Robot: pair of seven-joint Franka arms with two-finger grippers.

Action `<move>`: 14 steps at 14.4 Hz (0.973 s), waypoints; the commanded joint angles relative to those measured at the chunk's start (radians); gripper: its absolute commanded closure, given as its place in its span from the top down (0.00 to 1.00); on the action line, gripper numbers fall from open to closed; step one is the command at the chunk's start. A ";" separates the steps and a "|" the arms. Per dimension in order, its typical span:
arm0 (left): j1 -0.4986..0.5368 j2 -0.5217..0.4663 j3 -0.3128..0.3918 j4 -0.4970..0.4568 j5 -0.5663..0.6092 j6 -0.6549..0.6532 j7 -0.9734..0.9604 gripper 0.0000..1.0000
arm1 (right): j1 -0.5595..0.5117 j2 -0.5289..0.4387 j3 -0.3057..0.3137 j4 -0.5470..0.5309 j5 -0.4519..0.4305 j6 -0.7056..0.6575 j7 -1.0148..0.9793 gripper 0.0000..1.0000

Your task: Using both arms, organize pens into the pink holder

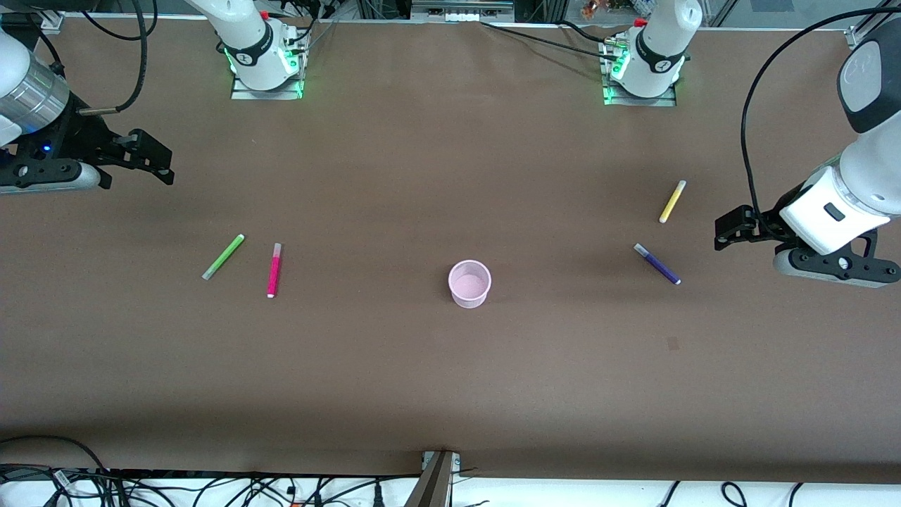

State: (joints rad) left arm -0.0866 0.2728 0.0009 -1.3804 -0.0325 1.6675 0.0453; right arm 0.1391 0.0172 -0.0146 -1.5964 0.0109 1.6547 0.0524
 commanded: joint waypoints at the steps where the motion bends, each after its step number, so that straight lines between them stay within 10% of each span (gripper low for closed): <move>1: 0.007 0.009 -0.002 0.020 0.000 -0.009 0.015 1.00 | -0.012 -0.013 0.007 0.010 -0.003 -0.053 -0.002 1.00; 14: 0.059 0.023 0.008 0.027 -0.010 -0.009 -0.069 1.00 | -0.021 0.000 -0.022 0.010 -0.008 -0.036 -0.006 1.00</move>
State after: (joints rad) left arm -0.0668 0.2743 0.0095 -1.3790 -0.0326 1.6675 0.0150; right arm 0.1268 0.0171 -0.0437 -1.5952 0.0106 1.6249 0.0523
